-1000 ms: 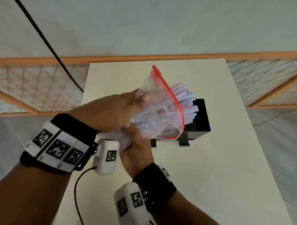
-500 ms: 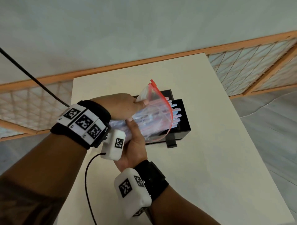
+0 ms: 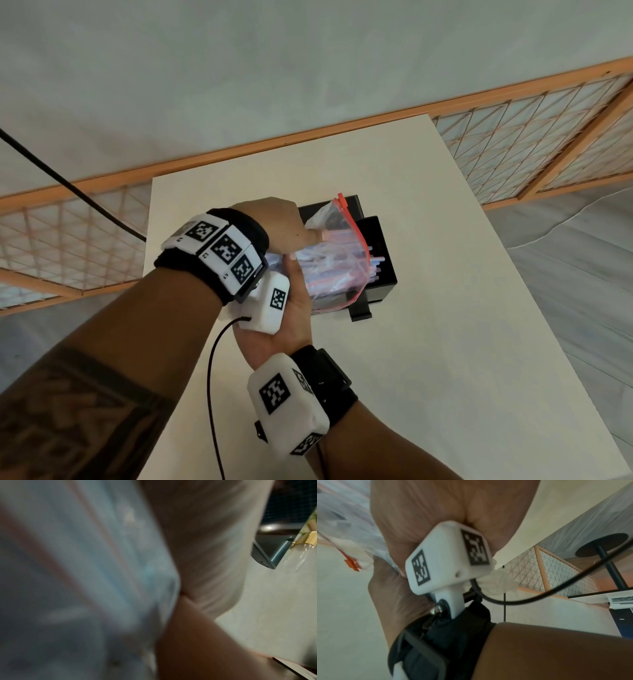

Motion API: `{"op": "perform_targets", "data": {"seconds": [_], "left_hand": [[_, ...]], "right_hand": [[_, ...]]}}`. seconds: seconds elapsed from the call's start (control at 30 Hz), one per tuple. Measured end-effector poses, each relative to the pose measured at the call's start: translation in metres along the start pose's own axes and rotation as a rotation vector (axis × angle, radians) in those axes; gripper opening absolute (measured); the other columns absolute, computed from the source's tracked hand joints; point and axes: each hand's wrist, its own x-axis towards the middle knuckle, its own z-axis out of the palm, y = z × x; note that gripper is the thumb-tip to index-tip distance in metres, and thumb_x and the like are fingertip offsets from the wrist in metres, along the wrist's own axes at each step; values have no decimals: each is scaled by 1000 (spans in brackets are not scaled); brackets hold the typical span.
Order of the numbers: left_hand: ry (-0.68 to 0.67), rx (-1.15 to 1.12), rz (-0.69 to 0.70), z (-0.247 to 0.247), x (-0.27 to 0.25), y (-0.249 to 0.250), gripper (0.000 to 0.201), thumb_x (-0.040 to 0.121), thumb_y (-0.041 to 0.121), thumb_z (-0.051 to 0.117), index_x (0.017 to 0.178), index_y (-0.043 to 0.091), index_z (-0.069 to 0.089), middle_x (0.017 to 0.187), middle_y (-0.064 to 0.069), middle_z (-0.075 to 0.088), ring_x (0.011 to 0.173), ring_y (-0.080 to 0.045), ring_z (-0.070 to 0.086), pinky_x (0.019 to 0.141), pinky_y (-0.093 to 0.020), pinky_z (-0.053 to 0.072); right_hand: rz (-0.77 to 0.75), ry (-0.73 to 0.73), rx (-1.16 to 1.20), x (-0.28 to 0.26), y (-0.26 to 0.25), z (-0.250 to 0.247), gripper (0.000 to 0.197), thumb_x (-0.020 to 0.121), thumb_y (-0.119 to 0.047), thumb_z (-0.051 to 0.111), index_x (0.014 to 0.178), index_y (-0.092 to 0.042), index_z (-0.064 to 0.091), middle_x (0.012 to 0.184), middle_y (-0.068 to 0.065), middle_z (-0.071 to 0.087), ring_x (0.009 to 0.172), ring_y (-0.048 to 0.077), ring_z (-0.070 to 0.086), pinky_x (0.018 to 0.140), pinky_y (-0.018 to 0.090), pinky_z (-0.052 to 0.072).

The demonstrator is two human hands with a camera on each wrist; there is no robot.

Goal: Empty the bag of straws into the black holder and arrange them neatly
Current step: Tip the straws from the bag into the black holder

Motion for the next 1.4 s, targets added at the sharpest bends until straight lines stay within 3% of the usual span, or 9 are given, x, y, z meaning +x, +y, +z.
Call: {"op": "perform_targets", "data": {"seconds": [0.1,0.17,0.3,0.43,0.57,0.67,1.07,1.23,1.4], "left_hand": [[33,42,-11,-4,1,7,71,82,81,35,59,17,53,64,1,55,62,-18,53,73,-34,48],[58,49,-21,-8,-2,12,77,75,89,30,64,18,59,70,1,61,68,-18,59,76,-34,50],[31,75,-28,-16,-7,14,96,56,100,13,80,17,56,90,1,63,87,-22,62,87,-40,51],[7,164,-55,-20,-12,13,89,72,91,26,107,17,61,102,-1,59,98,-24,60,87,-37,49],[5,127,-79,-19,-22,12,93,77,88,26,128,18,60,128,-3,62,115,-25,58,98,-39,46],[25,52,-112,-24,-35,11,99,80,87,21,143,15,49,148,-5,50,135,-26,47,111,-40,36],[33,-10,-127,-31,-62,10,99,83,84,13,146,14,44,154,-6,43,141,-25,40,112,-38,29],[59,9,-119,-32,-63,10,96,84,82,14,140,13,51,146,-6,52,134,-26,48,103,-36,34],[48,150,-91,-37,-67,1,91,81,82,36,141,16,50,144,-6,52,130,-25,49,104,-36,38]], "right_hand": [[-30,3,49,1,-1,1,50,94,-52,59,89,-7,80,89,9,75,79,20,71,65,30,59],[-49,-1,87,-1,-2,5,53,93,-54,63,101,-3,78,103,13,73,95,25,68,68,33,60],[-100,-28,59,-6,0,8,68,94,-61,60,126,-3,69,126,17,65,117,31,61,92,37,57],[-131,-26,10,-9,3,12,80,94,-63,59,144,-2,53,131,18,62,119,31,60,108,40,48],[-112,-42,10,-10,7,13,72,95,-65,54,129,-3,68,125,17,67,114,30,65,105,39,50],[-123,-57,-18,-13,10,11,71,97,-66,45,113,-6,77,114,14,74,105,26,71,99,37,55],[-148,-122,-42,-20,27,13,68,88,-66,59,117,-6,75,122,16,69,118,30,63,116,44,40],[-148,-119,-63,-23,25,11,57,95,-59,53,105,-10,79,110,11,75,101,24,72,89,34,59],[-98,-91,-104,-21,25,5,45,108,-35,43,99,-10,80,98,7,78,87,18,74,74,28,59]]}}
